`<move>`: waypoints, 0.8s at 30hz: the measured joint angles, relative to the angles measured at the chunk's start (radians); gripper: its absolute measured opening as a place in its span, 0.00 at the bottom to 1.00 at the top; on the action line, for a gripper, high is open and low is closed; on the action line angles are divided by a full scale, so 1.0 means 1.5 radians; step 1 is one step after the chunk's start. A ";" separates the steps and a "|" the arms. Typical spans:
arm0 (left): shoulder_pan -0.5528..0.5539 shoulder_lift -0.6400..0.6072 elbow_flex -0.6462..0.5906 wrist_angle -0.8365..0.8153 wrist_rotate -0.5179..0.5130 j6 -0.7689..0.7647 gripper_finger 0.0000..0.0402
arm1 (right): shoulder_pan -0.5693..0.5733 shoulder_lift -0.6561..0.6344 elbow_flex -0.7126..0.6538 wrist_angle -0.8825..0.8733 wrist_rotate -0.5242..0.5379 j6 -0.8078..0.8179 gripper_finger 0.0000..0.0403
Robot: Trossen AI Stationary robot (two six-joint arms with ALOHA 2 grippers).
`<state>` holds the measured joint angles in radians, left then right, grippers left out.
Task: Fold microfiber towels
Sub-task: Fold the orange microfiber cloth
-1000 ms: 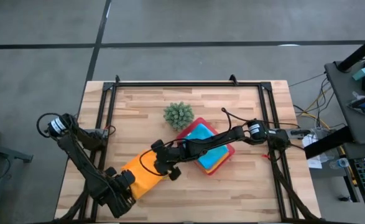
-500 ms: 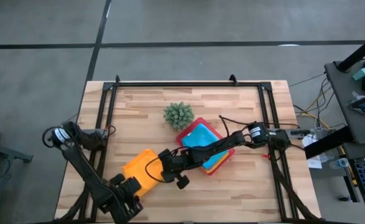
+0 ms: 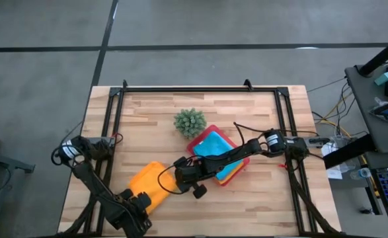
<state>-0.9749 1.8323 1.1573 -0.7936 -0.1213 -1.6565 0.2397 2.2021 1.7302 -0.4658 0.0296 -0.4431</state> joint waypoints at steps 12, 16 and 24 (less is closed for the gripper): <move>0.000 -0.096 0.015 0.005 0.013 0.014 0.43 | 0.000 -0.011 -0.001 0.007 0.027 0.005 0.02; 0.000 -0.146 0.015 -0.078 0.006 0.009 0.43 | 0.000 -0.012 -0.001 0.077 0.025 0.017 0.02; 0.005 -0.187 0.009 -0.238 -0.079 0.009 0.43 | 0.000 -0.003 -0.001 0.248 -0.013 0.034 0.02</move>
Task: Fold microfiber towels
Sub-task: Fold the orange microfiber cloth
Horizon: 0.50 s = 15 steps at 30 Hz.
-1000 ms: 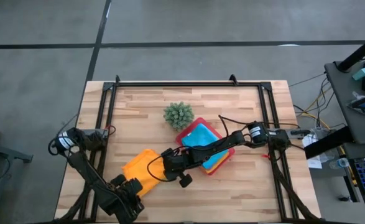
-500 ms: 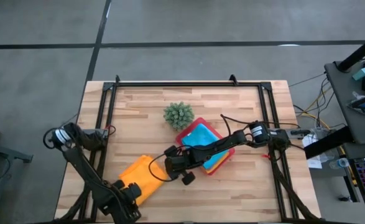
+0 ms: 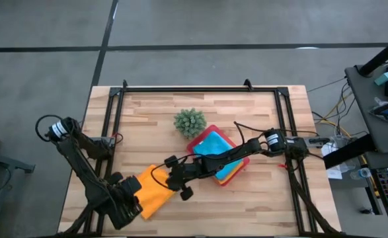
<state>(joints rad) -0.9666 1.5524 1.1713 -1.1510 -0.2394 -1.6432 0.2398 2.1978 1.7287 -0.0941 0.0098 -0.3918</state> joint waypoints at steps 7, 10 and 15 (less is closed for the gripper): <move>0.008 -0.001 -0.001 -0.025 -0.020 0.000 0.43 | 0.000 0.056 0.001 0.127 -0.027 -0.005 0.02; 0.008 -0.001 -0.001 -0.025 -0.020 0.000 0.43 | -0.002 0.073 0.012 0.113 -0.024 -0.005 0.02; 0.008 -0.001 -0.003 -0.026 -0.022 0.000 0.43 | -0.004 0.071 0.013 0.011 0.024 -0.015 0.02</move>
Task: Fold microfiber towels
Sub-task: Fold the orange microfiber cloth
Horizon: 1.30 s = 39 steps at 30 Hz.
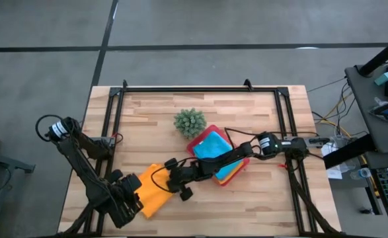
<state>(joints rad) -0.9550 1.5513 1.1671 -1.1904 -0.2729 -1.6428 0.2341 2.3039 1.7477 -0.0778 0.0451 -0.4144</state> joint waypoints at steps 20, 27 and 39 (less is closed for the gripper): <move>0.000 0.067 -0.011 0.029 -0.100 0.020 0.42 | 0.034 -0.076 -0.001 -0.334 0.086 0.169 0.02; 0.004 0.112 -0.032 0.065 -0.104 0.040 0.31 | 0.033 -0.112 -0.002 -0.336 0.109 0.176 0.02; 0.041 0.012 -0.103 0.115 -0.193 0.122 0.05 | 0.024 -0.164 -0.003 -0.386 0.110 0.104 0.02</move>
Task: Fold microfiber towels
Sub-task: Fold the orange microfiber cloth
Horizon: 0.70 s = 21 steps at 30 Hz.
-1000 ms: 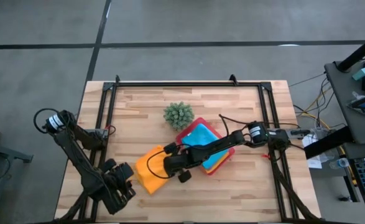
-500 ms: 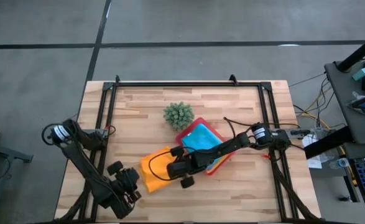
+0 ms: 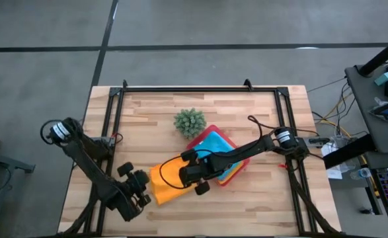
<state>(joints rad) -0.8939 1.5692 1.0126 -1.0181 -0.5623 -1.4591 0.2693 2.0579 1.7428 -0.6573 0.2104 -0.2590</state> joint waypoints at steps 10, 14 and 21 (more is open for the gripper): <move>0.105 -0.073 -0.005 0.059 0.002 0.230 0.05 | -0.066 -0.009 -0.015 0.036 -0.025 -0.021 0.02; 0.130 -0.103 -0.009 0.062 0.008 0.281 0.12 | -0.096 -0.008 -0.028 0.064 -0.070 -0.022 0.03; 0.144 -0.143 -0.092 0.119 0.053 0.281 0.29 | -0.119 -0.008 -0.030 0.104 -0.107 -0.002 0.16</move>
<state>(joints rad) -0.6785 1.3548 0.8747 -0.8398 -0.4829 -1.0374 0.0906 2.0460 1.6974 -0.5018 0.0494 -0.2619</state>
